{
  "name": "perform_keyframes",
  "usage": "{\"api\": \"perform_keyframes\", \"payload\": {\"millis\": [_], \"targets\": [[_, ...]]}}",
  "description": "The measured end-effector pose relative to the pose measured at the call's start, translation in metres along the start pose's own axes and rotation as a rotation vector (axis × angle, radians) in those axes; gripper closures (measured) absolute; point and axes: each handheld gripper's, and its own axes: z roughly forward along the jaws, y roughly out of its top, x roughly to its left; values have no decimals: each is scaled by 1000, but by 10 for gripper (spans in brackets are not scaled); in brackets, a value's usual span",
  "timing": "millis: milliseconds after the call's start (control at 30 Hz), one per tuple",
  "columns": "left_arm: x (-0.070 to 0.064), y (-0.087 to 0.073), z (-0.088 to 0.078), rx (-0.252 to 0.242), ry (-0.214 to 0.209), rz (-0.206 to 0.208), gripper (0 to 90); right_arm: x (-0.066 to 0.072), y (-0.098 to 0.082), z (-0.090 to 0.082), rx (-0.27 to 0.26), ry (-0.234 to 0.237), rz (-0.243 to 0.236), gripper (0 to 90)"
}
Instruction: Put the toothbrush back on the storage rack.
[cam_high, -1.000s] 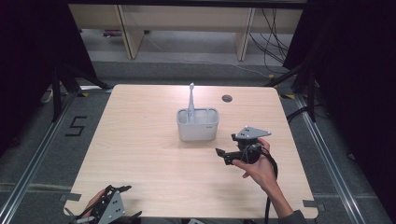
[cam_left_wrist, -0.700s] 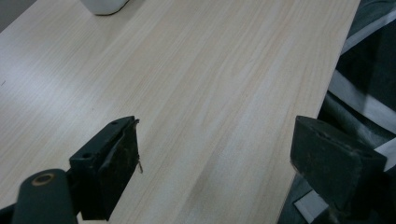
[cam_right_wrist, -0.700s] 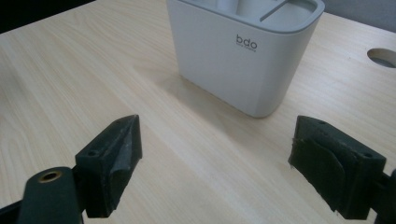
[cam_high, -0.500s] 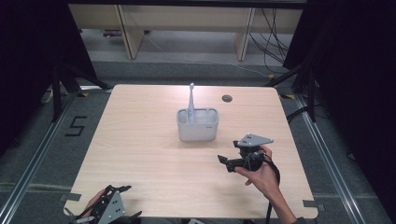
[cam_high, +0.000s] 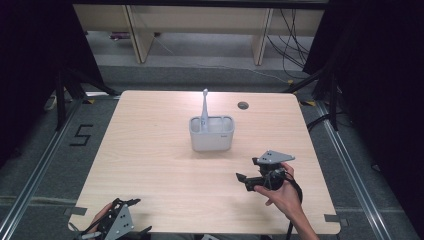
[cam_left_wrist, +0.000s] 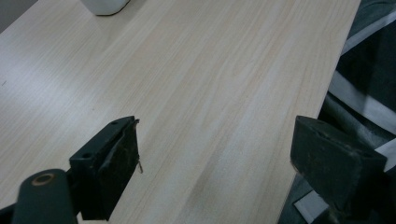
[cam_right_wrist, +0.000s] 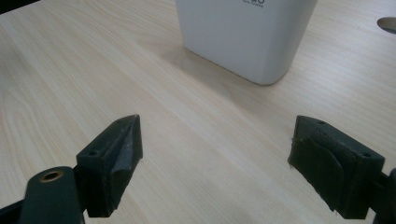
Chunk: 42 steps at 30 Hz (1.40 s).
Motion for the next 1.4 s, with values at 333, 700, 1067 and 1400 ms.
{"api": "perform_keyframes", "payload": {"millis": [333, 700, 1067, 1400], "targets": [[0, 0, 0, -1, 0, -1, 149, 0, -12, -3, 11, 4, 14, 168], [0, 0, 0, -3, -1, -3, 149, 3, -24, -9, 25, 0, 25, 164], [0, 0, 0, -7, -2, -3, 149, 3, -39, -18, 28, -7, 36, 164], [0, 0, 0, -7, -1, -4, 149, 5, -47, -26, 25, -7, 47, 163]]}}
